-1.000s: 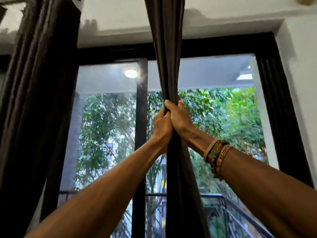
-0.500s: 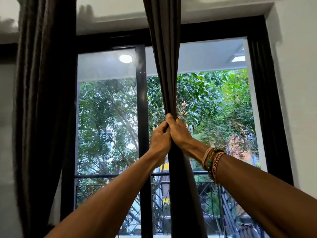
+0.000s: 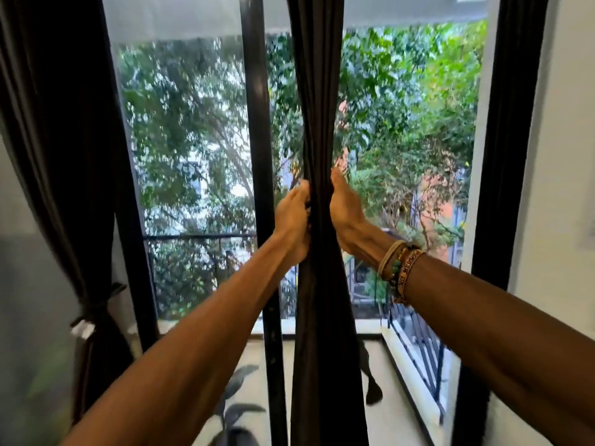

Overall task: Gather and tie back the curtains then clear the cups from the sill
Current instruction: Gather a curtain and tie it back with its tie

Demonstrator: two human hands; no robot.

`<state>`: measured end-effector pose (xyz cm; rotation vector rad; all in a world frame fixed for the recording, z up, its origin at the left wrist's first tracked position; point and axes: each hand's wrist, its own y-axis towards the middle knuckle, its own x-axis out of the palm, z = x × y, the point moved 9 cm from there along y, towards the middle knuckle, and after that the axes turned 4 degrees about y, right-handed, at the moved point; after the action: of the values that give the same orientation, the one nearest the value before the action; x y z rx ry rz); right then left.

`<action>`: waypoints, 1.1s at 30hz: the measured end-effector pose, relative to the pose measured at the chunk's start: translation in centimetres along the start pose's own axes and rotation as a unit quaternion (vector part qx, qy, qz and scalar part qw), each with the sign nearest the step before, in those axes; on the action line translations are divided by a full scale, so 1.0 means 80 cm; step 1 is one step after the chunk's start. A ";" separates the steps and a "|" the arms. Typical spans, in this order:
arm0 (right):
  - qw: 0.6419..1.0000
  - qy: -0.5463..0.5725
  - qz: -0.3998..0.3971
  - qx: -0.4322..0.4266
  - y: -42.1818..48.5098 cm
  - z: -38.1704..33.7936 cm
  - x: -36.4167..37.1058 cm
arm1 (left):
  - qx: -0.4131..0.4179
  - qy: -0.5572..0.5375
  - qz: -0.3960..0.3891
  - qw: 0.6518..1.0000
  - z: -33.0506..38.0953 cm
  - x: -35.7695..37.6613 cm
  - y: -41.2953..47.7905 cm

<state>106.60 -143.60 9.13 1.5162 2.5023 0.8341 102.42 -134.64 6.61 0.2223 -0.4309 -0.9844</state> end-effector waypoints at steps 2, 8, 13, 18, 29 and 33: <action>1.000 -0.008 -0.001 0.021 -0.018 0.027 -0.007 | -0.021 0.047 0.004 0.999 -0.035 -0.005 -0.012; 0.997 -0.034 0.008 0.066 -0.047 0.083 -0.038 | -0.041 0.042 0.006 0.998 -0.119 -0.032 -0.063; 0.982 -0.116 -0.025 0.145 -0.068 0.148 -0.063 | -0.053 0.053 0.002 0.997 -0.182 -0.051 -0.109; 0.975 -0.068 -0.061 0.203 -0.125 0.199 -0.067 | -0.150 -0.052 0.004 0.987 -0.236 -0.051 -0.137; 0.999 0.028 0.020 0.023 -0.157 0.193 -0.080 | -0.096 -0.026 0.015 0.995 -0.224 -0.053 -0.129; 0.988 -0.096 0.099 -0.074 -0.163 0.165 -0.106 | -0.023 0.009 0.034 0.999 -0.204 -0.064 -0.136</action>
<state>105.20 -150.10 -10.17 1.7223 2.1328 0.8326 99.07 -136.39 -13.32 0.1737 -0.3973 -0.9240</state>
